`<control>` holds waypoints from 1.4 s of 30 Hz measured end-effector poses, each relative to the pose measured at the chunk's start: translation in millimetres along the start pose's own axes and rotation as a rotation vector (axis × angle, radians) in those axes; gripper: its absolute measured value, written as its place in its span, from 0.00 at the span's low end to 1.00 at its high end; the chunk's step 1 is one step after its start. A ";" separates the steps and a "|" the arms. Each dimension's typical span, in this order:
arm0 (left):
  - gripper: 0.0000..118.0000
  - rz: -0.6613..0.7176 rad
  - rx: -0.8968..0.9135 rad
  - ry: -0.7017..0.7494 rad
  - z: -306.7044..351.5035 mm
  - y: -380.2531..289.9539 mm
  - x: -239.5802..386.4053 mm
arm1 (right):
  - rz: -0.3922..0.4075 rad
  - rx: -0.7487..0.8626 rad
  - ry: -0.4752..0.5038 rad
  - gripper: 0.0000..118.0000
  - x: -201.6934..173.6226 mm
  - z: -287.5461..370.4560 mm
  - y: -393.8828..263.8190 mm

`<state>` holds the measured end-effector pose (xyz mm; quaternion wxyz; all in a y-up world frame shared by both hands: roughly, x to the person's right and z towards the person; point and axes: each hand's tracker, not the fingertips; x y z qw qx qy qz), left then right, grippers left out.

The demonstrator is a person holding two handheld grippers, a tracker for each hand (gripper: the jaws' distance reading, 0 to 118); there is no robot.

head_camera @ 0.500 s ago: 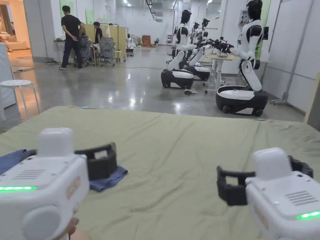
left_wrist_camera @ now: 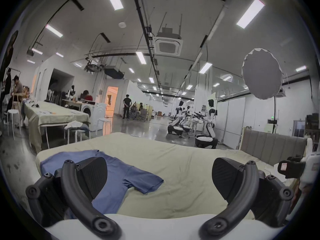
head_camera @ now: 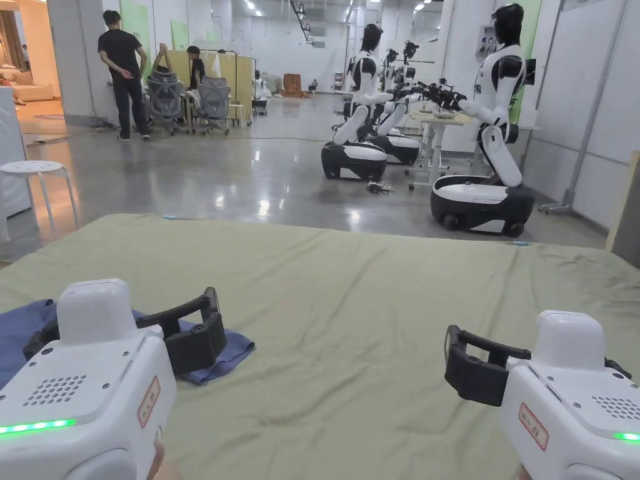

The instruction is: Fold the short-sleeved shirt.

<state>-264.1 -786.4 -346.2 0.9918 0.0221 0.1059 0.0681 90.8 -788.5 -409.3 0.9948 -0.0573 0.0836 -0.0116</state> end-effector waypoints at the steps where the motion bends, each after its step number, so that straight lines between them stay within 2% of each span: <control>1: 0.99 -0.012 0.005 -0.002 0.6 0.5 -0.1 | 0.004 -0.002 -0.006 0.98 -0.4 0.1 -0.1; 5: 0.99 -0.056 0.004 -0.004 2.3 -0.8 5.0 | 0.031 0.003 -0.018 0.98 -4.0 1.3 -2.6; 27: 0.99 -0.118 -0.009 -0.084 5.9 -4.1 17.8 | 0.050 0.003 -0.029 0.98 -9.0 2.3 -4.3; 29: 0.99 -0.114 -0.013 -0.089 6.8 -3.3 18.6 | 0.050 0.003 -0.022 0.96 -9.2 3.1 -4.3; 30: 0.98 -0.114 -0.017 -0.103 8.4 -2.5 19.5 | 0.051 0.006 -0.011 0.91 -9.3 4.7 -4.4; 31: 0.90 -0.120 -0.015 -0.117 10.4 -2.1 20.7 | 0.053 0.014 0.001 0.76 -9.1 6.8 -4.4; 32: 0.68 -0.138 0.001 -0.125 13.0 -2.0 23.0 | 0.061 0.020 0.006 0.50 -9.7 8.3 -4.3; 33: 0.33 -0.170 0.021 -0.117 14.2 -2.4 26.4 | 0.072 0.025 0.000 0.23 -11.4 8.4 -4.3; 34: 0.01 -0.207 0.024 -0.067 12.9 -3.0 30.5 | 0.085 0.031 -0.027 0.03 -13.7 7.4 -4.7; 35: 0.00 -0.209 0.044 -0.047 13.2 -3.8 32.2 | 0.089 0.045 -0.063 0.02 -13.4 8.4 -5.2; 37: 0.00 -0.172 0.003 -0.142 11.7 -1.8 28.9 | 0.062 0.039 -0.020 0.01 -8.8 10.1 -4.1; 42: 0.00 -0.184 -0.006 -0.138 9.4 -2.9 31.3 | 0.078 0.032 -0.022 0.01 -8.2 8.8 -4.3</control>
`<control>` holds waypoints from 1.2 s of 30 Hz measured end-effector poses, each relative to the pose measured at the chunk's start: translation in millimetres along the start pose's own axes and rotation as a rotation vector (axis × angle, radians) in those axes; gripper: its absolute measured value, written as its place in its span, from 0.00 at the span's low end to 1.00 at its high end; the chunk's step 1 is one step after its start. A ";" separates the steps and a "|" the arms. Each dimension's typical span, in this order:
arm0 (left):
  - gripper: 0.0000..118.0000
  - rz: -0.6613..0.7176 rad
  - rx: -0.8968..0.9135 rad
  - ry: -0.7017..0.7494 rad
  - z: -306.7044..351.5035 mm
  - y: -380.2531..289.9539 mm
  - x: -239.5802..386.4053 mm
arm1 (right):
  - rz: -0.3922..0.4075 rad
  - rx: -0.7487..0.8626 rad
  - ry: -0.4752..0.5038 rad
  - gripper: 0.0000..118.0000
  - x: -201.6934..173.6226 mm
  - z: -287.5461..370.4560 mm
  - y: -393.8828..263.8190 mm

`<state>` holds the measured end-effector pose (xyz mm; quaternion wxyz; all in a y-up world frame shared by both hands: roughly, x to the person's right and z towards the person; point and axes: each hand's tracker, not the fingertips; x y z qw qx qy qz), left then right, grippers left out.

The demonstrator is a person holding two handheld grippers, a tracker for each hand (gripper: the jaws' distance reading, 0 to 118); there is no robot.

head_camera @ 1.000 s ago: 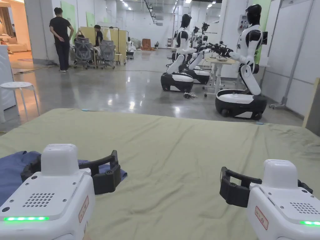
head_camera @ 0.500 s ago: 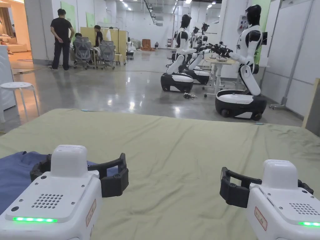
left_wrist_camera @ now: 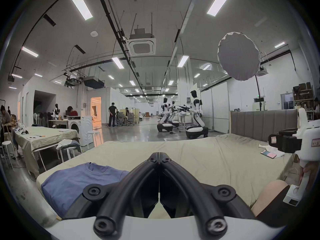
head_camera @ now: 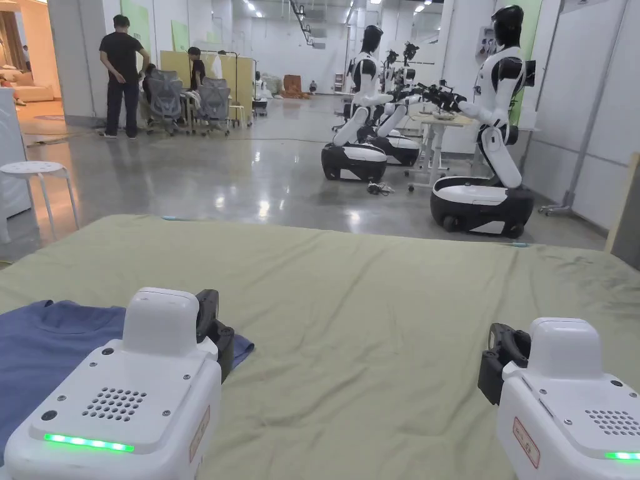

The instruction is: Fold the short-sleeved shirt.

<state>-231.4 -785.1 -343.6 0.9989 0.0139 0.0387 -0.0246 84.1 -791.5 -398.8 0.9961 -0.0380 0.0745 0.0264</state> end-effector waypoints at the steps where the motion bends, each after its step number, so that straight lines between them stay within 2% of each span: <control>1: 0.00 0.001 -0.004 -0.004 -1.3 0.2 0.3 | -0.002 -0.001 0.003 0.01 -0.9 -0.5 0.1; 7: 0.00 0.001 -0.020 0.032 -3.3 -0.6 -15.5 | 0.019 -0.020 0.041 0.01 -19.1 -17.1 -0.8; 10: 0.00 0.015 -0.035 0.111 4.3 -0.7 -44.5 | 0.019 -0.034 0.117 0.01 -42.5 -33.7 1.7; 14: 0.00 0.055 -0.045 0.275 24.2 -2.6 -96.0 | 0.050 -0.030 0.248 0.01 -94.0 -57.3 8.0; 19: 0.00 0.011 -0.065 0.483 57.7 -6.3 -147.1 | 0.034 -0.020 0.440 0.01 -165.7 -77.1 14.3; 22: 0.00 0.032 -0.072 0.559 77.8 -9.5 -168.1 | 0.057 -0.015 0.528 0.01 -204.0 -82.4 16.9; 24: 0.00 0.041 -0.083 0.595 85.6 -12.4 -177.4 | 0.039 -0.022 0.585 0.01 -221.5 -84.2 16.9; 27: 0.00 0.050 -0.101 0.614 88.9 -17.8 -185.3 | 0.045 -0.026 0.594 0.01 -234.6 -89.8 16.4; 31: 0.00 0.039 -0.139 0.604 74.7 -26.8 -188.8 | 0.034 -0.044 0.597 0.01 -234.2 -104.8 13.3; 36: 0.00 0.061 -0.209 0.502 10.9 -37.5 -197.7 | 0.049 -0.083 0.550 0.01 -216.3 -133.2 4.1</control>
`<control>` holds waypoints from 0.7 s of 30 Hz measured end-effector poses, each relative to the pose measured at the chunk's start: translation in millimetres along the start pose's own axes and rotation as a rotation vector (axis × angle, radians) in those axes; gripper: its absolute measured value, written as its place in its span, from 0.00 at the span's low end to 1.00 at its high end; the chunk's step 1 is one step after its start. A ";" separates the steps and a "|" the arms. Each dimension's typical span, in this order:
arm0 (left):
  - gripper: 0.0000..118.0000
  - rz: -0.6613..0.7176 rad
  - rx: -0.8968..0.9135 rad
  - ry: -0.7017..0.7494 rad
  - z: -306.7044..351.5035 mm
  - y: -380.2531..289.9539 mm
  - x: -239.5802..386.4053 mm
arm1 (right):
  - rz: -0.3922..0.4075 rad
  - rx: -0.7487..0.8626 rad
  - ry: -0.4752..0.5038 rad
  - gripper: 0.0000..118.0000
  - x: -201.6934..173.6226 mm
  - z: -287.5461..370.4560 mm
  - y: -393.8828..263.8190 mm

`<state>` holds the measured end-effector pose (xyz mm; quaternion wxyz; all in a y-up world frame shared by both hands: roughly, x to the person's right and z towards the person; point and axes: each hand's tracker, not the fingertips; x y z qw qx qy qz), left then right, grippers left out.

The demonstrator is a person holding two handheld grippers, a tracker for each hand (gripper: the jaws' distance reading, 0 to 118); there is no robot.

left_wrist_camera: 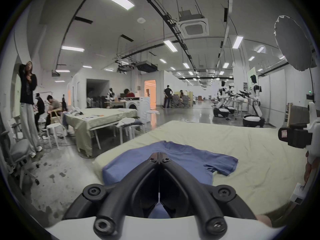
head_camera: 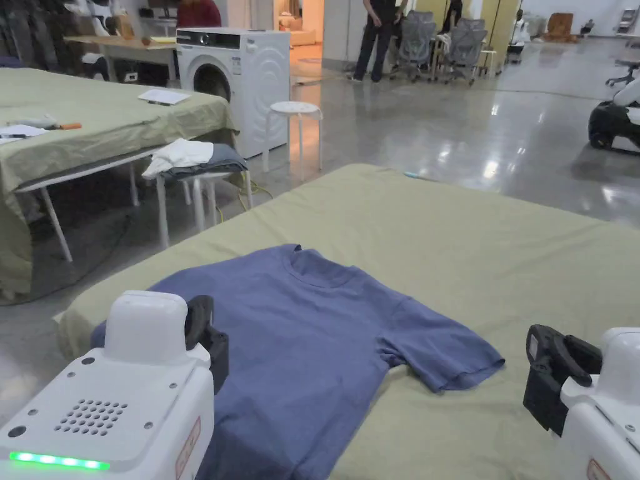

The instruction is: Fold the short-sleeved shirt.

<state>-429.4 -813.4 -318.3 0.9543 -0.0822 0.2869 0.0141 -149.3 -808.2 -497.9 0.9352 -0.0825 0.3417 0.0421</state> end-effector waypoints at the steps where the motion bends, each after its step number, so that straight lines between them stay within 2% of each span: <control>1: 0.00 0.012 -0.024 -0.046 -22.2 3.0 6.4 | -0.009 -0.014 -0.006 0.01 8.1 -2.8 -2.2; 4: 0.00 -0.004 -0.119 -0.128 -97.9 8.5 29.0 | -0.023 -0.056 -0.026 0.01 29.3 -15.7 -10.7; 8: 0.00 -0.090 -0.270 -0.192 -209.1 -0.5 58.1 | 0.005 -0.107 -0.058 0.01 53.7 -33.7 -22.0; 13: 0.00 -0.088 -0.522 -0.212 -327.6 -22.5 72.7 | 0.002 -0.171 -0.076 0.01 75.0 -57.8 -34.9; 15: 0.00 -0.109 -0.589 -0.188 -356.6 -34.4 75.1 | -0.008 -0.194 -0.066 0.01 81.9 -63.9 -40.5; 18: 0.00 -0.094 -0.620 -0.205 -385.8 -47.3 77.5 | 0.025 -0.238 -0.075 0.01 87.8 -70.2 -48.7; 19: 0.08 -0.085 -0.619 -0.204 -389.9 -50.8 76.4 | 0.025 -0.240 -0.076 0.01 89.7 -70.0 -49.6; 20: 0.32 -0.069 -0.627 -0.210 -396.4 -52.7 75.1 | 0.022 -0.241 -0.077 0.01 92.1 -69.4 -50.2; 21: 0.64 -0.049 -0.651 -0.230 -403.2 -54.7 75.0 | 0.014 -0.242 -0.077 0.01 93.9 -69.2 -51.3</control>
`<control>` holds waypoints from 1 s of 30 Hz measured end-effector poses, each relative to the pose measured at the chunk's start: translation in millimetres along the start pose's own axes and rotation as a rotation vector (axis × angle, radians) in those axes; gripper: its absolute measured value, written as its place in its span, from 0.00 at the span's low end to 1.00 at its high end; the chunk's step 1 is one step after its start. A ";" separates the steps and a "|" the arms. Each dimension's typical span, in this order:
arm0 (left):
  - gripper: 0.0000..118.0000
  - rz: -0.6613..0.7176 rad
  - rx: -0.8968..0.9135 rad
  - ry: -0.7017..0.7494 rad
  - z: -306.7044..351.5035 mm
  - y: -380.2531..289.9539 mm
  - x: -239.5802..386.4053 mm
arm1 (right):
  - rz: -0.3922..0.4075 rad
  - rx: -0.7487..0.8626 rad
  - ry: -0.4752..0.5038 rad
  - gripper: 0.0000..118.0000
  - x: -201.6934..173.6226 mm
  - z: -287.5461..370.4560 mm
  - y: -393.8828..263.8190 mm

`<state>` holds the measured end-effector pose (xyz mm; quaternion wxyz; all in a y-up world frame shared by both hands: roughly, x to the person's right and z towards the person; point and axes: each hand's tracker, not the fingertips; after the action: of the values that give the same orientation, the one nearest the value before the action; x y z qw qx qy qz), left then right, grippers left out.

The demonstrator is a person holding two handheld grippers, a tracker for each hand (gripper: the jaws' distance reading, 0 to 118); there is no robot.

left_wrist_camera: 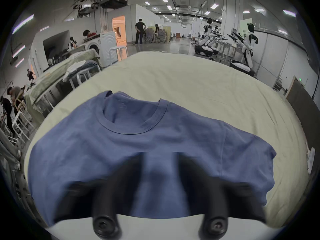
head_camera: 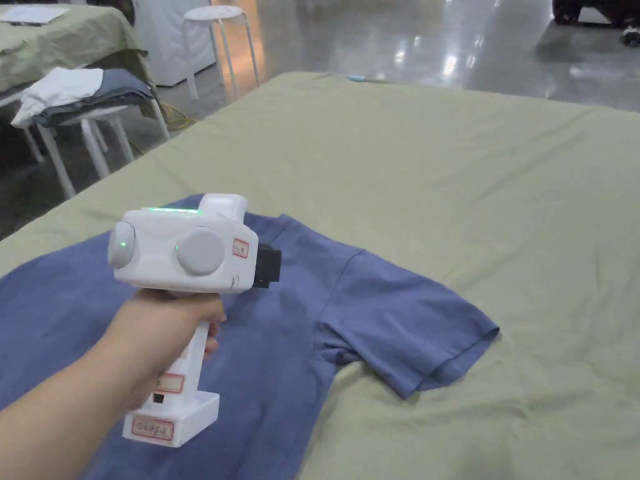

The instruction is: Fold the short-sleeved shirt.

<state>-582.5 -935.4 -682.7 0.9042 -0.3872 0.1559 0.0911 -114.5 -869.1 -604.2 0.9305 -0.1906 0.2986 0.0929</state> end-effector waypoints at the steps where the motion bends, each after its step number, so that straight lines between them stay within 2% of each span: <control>1: 0.93 0.018 -0.025 -0.030 -6.7 0.5 -1.9 | -0.011 -0.002 0.005 0.01 1.4 0.0 -0.3; 2: 1.00 0.026 -0.026 -0.026 -8.4 -1.3 1.7 | -0.017 -0.003 0.010 0.01 2.3 0.1 -0.4; 6: 0.99 0.031 -0.035 -0.021 -19.0 0.7 3.5 | -0.010 0.007 0.014 0.01 1.7 2.0 -1.5; 9: 0.98 0.034 -0.145 -0.026 -35.9 -4.0 3.6 | -0.004 0.010 0.018 0.01 0.9 2.2 -2.3; 12: 0.96 -0.038 -0.145 0.033 -41.1 -10.6 17.3 | -0.006 0.006 0.024 0.01 1.6 1.7 -2.8; 15: 0.62 -0.030 -0.113 0.029 -33.7 -13.5 25.4 | -0.008 0.013 0.025 0.01 4.4 5.6 -2.2; 16: 0.55 -0.076 -0.093 -0.005 -28.2 -14.3 29.9 | -0.010 0.013 0.022 0.01 4.6 6.1 -1.5; 17: 0.55 -0.099 -0.056 -0.009 -21.4 -15.6 34.5 | -0.014 0.014 0.022 0.01 5.2 6.8 -1.0; 18: 0.31 -0.114 -0.028 0.024 -16.0 -14.8 35.5 | -0.021 0.016 0.025 0.01 5.5 7.7 -0.5; 19: 0.00 -0.110 -0.029 0.035 -13.7 -16.6 36.2 | -0.029 0.019 0.029 0.01 5.4 9.1 0.5; 25: 0.00 -0.061 0.026 -0.012 14.9 -9.0 35.4 | -0.018 0.061 0.041 0.01 3.4 34.3 9.7; 27: 0.00 -0.098 0.072 0.001 35.0 1.0 43.5 | -0.042 0.076 0.048 0.01 10.1 47.8 14.2; 30: 0.00 -0.081 0.132 -0.056 73.1 20.7 57.7 | -0.057 0.113 0.013 0.01 19.1 71.8 20.3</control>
<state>-519.1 -865.5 -669.3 0.9347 -0.3298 0.1205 0.0549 -67.6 -820.1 -567.8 0.9401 -0.1469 0.3039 0.0482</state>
